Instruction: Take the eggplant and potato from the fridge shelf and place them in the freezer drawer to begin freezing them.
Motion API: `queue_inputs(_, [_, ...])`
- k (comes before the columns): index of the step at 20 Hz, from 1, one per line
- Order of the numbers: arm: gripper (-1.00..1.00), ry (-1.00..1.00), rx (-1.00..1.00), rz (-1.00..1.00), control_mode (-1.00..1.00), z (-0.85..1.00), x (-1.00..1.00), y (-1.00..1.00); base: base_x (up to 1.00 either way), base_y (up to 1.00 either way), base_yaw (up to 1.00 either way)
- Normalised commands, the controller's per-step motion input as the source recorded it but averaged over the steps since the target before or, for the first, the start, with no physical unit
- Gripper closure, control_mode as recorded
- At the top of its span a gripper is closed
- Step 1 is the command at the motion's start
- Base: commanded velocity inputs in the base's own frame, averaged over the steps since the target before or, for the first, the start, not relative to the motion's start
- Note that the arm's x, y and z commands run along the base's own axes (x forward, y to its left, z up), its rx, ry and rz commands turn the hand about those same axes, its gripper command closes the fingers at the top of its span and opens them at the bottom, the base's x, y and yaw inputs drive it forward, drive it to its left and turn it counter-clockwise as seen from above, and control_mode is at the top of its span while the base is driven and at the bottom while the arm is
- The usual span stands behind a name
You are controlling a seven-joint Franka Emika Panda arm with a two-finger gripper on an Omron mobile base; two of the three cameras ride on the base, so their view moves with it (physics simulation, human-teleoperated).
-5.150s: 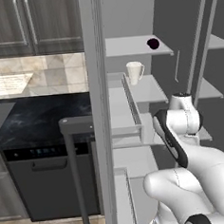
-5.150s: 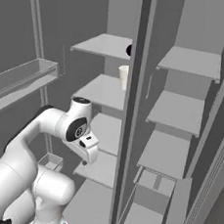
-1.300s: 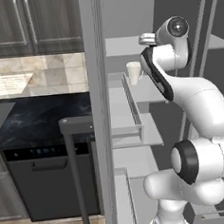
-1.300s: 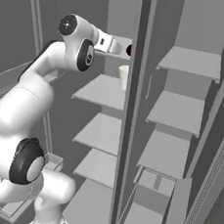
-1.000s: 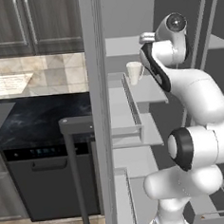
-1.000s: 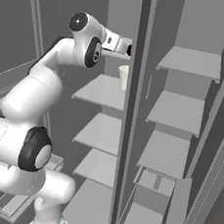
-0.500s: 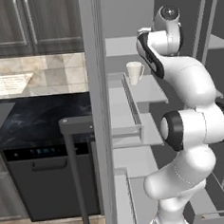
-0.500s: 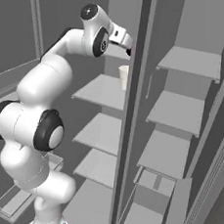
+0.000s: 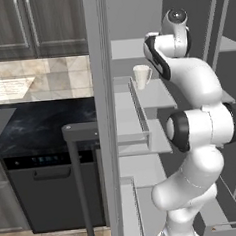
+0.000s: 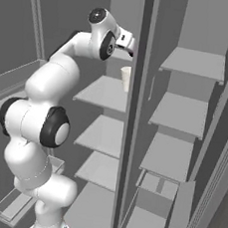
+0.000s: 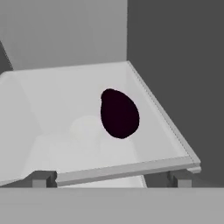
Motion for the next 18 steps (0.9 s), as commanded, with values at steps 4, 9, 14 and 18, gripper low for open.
queue_inputs(4, [-1.0,0.03,0.0,0.0,-1.0,-0.16,0.28,-0.13,0.0,0.0,0.0])
queue_inputs(9, [-1.0,0.09,0.0,0.0,-1.0,-0.01,0.41,-0.16,0.0,0.0,0.0])
queue_inputs(14, [-1.0,0.1,0.0,0.0,-1.0,0.0,0.42,-0.14,0.0,0.0,0.0])
queue_inputs(18, [-1.0,0.09,0.0,0.0,-1.0,0.0,0.35,-0.12,0.0,0.0,0.0])
